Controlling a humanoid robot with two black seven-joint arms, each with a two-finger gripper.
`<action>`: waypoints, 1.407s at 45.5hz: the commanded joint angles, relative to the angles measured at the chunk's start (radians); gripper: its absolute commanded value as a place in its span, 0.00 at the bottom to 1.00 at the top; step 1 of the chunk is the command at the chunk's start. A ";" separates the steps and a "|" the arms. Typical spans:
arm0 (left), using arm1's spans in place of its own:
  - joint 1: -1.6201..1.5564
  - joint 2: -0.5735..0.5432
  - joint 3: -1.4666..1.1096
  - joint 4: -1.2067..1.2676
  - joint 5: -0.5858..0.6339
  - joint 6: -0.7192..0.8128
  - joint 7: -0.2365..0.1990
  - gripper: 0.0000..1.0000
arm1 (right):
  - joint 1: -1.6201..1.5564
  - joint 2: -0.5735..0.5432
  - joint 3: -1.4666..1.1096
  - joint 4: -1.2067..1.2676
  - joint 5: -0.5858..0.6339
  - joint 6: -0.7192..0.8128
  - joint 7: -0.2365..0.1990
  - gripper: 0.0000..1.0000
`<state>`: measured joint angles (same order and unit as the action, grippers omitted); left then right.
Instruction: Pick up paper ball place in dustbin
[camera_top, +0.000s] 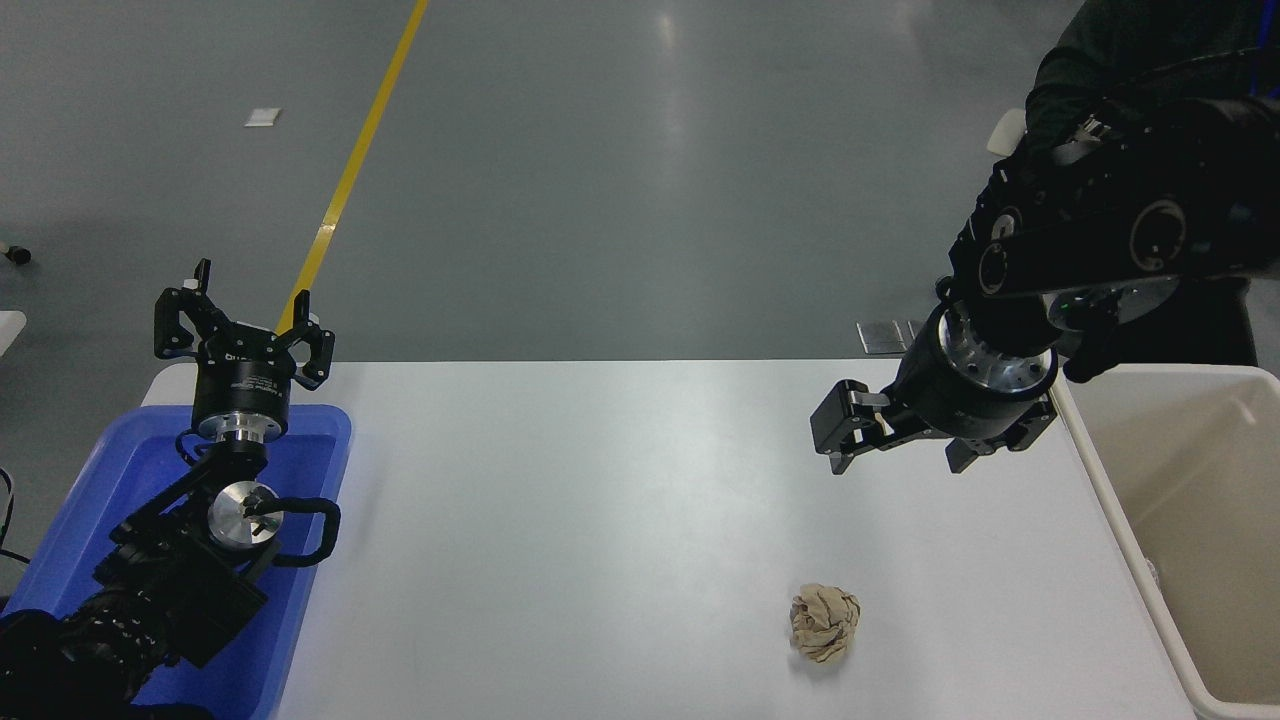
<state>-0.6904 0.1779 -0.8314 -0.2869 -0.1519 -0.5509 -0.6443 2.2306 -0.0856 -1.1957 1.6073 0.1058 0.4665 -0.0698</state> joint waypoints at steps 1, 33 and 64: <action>0.000 0.000 0.000 0.000 0.000 0.000 0.000 0.99 | -0.097 0.026 0.037 0.003 0.009 -0.111 0.013 1.00; -0.001 0.002 0.000 0.000 0.000 -0.001 0.000 0.99 | -0.506 0.086 0.123 -0.032 0.020 -0.634 0.021 1.00; -0.001 0.002 0.000 0.000 0.000 -0.001 0.000 0.99 | -0.709 0.086 0.136 -0.129 0.017 -0.706 0.021 1.00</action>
<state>-0.6916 0.1795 -0.8314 -0.2868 -0.1519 -0.5524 -0.6443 1.5989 -0.0002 -1.0652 1.5225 0.1252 -0.2138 -0.0485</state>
